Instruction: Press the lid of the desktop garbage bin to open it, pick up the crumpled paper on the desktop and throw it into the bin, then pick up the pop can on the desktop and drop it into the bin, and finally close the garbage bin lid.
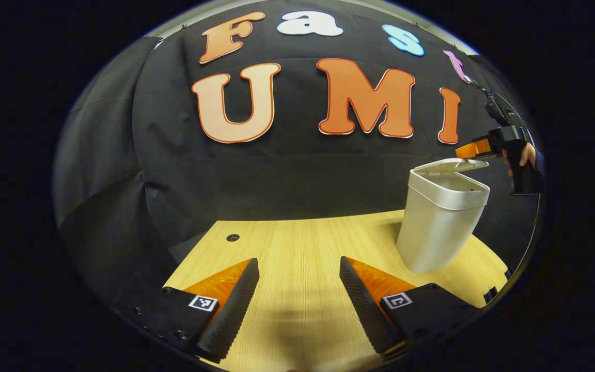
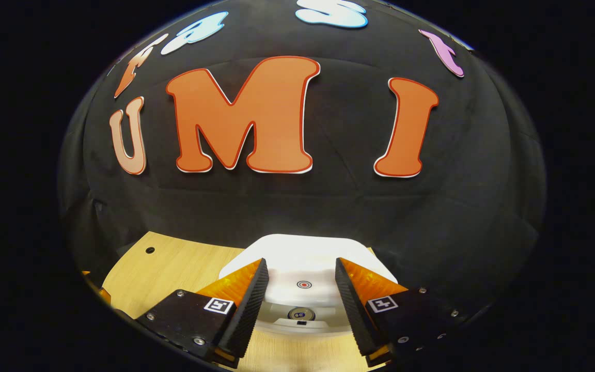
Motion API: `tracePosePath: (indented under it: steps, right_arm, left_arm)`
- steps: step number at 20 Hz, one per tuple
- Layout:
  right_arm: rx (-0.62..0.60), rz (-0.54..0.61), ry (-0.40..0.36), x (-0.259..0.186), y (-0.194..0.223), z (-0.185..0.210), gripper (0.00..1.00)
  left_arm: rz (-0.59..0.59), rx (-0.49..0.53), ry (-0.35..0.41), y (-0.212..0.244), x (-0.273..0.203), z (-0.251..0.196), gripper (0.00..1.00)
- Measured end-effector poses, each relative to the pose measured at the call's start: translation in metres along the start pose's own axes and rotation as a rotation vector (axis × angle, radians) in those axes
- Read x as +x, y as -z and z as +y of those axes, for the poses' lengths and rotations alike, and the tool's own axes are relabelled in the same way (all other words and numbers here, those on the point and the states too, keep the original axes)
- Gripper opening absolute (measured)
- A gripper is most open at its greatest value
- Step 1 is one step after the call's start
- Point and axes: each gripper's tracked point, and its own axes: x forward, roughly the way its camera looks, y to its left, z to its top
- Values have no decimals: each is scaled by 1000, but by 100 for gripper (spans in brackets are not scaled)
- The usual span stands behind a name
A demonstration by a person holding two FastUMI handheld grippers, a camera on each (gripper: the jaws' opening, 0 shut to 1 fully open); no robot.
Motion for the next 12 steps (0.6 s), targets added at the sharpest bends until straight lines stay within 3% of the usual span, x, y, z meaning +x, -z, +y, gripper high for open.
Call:
tracePosePath:
  steps: [12]
  right_arm:
    - [16,51,-7,-14,41,1,80]
  left_arm:
    - [38,27,24,11,-4,-3,100]
